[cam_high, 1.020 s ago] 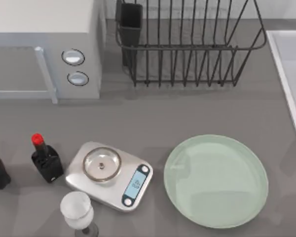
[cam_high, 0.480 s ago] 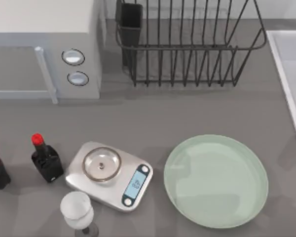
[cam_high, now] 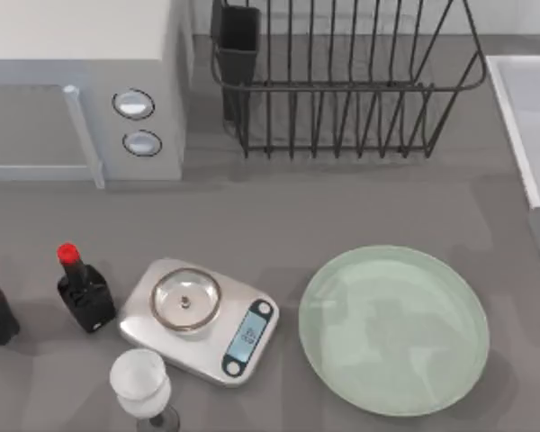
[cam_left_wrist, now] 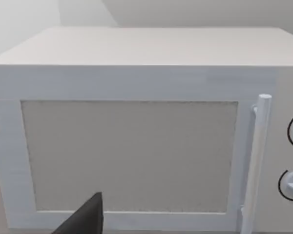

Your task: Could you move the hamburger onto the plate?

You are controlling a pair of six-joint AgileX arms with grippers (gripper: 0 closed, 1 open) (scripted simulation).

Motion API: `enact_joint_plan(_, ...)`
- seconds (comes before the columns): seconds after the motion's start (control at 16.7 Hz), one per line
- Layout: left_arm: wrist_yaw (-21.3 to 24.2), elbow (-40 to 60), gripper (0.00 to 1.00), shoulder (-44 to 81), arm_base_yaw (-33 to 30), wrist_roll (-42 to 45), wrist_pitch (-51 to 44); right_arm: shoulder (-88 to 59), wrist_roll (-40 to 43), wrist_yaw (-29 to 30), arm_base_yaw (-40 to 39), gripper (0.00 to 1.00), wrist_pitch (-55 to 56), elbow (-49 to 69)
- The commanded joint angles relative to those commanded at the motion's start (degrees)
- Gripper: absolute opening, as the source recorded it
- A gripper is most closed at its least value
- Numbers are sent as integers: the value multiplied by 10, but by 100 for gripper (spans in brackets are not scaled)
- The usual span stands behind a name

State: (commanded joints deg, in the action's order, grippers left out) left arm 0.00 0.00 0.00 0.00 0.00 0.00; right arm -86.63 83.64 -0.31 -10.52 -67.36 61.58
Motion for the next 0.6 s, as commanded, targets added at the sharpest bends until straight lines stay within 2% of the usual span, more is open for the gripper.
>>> enact_joint_plan(0.36, 0, 0, 100, 0, 0, 0, 0, -125, 347, 0, -149, 0, 6, 100)
enact_joint_plan(0.6, 0, 0, 100, 0, 0, 0, 0, -181, 507, 2, -232, 0, 21, 155)
